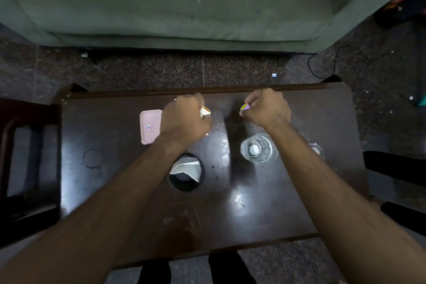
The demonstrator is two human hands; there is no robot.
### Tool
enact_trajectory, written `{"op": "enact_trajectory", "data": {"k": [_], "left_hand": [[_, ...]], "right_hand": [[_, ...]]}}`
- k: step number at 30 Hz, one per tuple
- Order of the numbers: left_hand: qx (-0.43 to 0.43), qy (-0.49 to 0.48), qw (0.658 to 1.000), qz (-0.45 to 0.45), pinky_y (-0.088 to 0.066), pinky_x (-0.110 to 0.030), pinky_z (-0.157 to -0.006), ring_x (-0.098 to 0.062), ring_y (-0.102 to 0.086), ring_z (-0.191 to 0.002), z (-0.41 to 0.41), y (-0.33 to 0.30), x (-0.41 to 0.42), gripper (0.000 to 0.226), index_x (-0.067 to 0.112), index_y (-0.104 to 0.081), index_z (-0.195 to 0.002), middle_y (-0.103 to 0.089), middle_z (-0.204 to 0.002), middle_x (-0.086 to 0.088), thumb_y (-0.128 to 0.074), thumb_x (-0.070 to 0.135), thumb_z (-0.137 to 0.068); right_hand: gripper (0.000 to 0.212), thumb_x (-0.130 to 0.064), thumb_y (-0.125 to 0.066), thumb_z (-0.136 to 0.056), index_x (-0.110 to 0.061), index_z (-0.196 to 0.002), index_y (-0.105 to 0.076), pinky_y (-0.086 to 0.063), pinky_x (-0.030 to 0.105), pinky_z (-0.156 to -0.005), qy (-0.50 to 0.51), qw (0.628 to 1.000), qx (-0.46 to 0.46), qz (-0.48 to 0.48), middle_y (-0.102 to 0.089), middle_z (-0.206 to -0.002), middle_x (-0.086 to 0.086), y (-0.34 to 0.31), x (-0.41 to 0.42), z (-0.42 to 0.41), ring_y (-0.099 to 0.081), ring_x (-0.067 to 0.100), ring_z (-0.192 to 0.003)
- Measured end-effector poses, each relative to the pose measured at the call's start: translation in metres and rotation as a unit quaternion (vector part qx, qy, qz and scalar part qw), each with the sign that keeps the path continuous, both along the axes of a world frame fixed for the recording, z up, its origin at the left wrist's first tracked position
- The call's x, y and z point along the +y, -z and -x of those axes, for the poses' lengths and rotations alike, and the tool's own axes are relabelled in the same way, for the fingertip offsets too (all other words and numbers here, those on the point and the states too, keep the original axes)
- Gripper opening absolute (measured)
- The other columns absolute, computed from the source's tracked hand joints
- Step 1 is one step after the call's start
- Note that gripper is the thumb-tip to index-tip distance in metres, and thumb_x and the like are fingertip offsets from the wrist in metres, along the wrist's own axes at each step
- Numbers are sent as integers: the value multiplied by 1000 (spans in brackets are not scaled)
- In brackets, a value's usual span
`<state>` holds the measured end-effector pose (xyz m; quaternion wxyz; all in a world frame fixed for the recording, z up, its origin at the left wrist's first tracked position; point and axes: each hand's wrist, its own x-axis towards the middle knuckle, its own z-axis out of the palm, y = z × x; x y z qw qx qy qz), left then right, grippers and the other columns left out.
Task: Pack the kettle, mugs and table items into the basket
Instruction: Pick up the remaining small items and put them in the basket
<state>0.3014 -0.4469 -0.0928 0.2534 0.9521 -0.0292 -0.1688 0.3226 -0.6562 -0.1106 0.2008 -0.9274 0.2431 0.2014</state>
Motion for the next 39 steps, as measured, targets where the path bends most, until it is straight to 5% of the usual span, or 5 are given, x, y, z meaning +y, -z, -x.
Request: {"op": "enact_trajectory", "data": {"k": [12,18,27,35,39], "left_hand": [[-224,-373,900,35,-54,-37,-83,-26,-69,-86,78,-64,255,22,14,-71,-106,-73,-93,-5,-71,22,-85],[-263,-452,852,-6,-53,-46,-77,-28,-64,-80,125,-89,375,17,13,-68,-97,-69,-87,-4,-67,23,-84],[-113,-511,850,-54,-50,-48,-84,-37,-63,-101,150,-104,479,19,15,-63,-100,-72,-99,-8,-67,19,-82],[26,-464,867,-180,-43,-39,-94,-31,-61,-117,98,-83,537,37,18,-64,-117,-66,-121,-9,-71,22,-81],[67,-432,869,-233,-42,-40,-98,-29,-60,-120,92,-60,552,33,17,-63,-116,-65,-123,-8,-66,18,-84]], "right_hand": [[22,-39,-89,-66,-35,-81,-75,-42,14,-61,-182,973,-65,-125,-65,-62,-27,-67,209,-4,-69,3,-78],[25,-41,-91,-62,-43,-79,-73,-52,21,-69,-276,938,-80,-192,-68,-67,-34,-85,352,18,-67,-7,-73],[27,-28,-88,-66,-33,-89,-76,-60,30,-75,-410,873,-85,-251,-74,-74,-18,-108,533,50,-59,-6,-58],[19,-27,-84,-74,-29,-90,-74,-47,25,-70,-465,856,-101,-199,-71,-82,-11,-98,635,43,-65,10,-77],[21,-33,-75,-84,-33,-105,-71,-55,31,-84,-504,853,-88,-101,-76,-101,-6,-76,656,39,-71,19,-97]]}}
